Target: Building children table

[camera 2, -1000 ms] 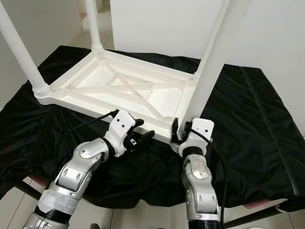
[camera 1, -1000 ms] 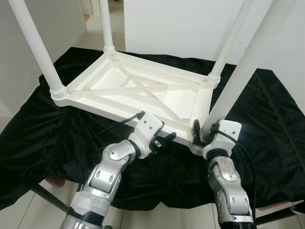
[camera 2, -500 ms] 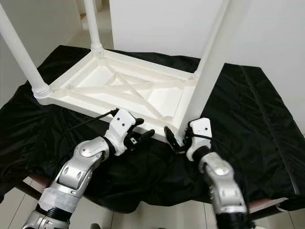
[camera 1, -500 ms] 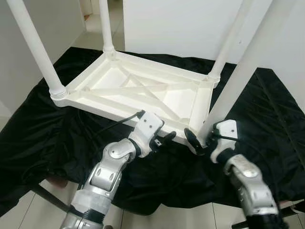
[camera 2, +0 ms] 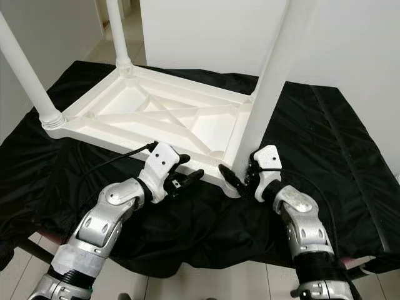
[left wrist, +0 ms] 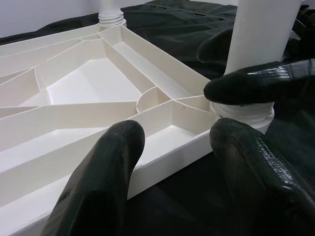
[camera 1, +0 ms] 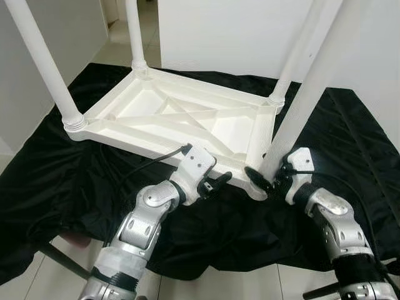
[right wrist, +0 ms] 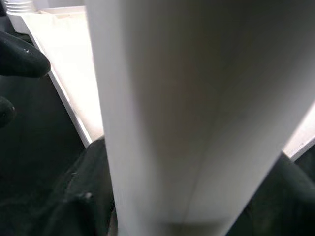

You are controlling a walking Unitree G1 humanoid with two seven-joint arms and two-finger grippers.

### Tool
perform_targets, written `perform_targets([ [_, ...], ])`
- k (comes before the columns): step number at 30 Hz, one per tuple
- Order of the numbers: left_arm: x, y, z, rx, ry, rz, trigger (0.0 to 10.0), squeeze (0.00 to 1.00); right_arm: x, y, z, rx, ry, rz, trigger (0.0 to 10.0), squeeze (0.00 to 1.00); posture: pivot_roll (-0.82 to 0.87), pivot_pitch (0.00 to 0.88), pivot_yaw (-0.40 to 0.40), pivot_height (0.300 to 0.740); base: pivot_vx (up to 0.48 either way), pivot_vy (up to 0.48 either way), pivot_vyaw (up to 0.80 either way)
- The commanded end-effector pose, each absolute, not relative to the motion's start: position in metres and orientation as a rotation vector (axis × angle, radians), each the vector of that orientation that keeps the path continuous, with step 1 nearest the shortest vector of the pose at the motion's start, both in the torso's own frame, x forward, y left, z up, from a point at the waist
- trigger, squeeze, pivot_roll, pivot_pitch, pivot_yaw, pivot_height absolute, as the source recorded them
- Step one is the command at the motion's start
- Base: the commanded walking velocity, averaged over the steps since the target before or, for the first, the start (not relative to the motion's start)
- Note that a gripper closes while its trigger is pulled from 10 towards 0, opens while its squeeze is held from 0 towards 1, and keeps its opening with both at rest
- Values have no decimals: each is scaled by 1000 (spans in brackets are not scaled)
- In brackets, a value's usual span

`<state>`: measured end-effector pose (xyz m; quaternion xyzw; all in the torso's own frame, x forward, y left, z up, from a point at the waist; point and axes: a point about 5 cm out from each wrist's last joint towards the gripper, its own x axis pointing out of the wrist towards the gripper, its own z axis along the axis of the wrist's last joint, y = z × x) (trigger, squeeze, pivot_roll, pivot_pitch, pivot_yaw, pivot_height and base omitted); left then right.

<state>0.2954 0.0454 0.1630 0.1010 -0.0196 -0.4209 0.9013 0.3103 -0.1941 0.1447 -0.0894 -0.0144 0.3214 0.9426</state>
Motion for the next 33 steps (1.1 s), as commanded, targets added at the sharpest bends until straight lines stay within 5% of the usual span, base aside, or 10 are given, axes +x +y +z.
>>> perform_targets([
  [1,298,44,163,222,-50,-824,10000,0,312,-189,142,-187,-19,693,0,0,-22,42,-12,740,0,0,0],
  [13,296,40,162,220,-51,-839,10000,0,307,-194,134,-133,-6,678,0,0,-28,42,-13,740,0,0,0],
  [14,296,40,161,224,-50,-841,10000,0,306,-193,134,-141,-12,634,10000,0,-35,45,-17,740,0,0,0],
  [26,295,45,157,229,-36,-825,10000,0,305,-187,137,-97,-46,344,10000,0,-21,54,-28,740,0,0,0],
  [33,292,47,157,230,-31,-827,10000,0,292,-160,136,11,-41,47,10000,0,-10,62,-27,740,0,0,0],
])
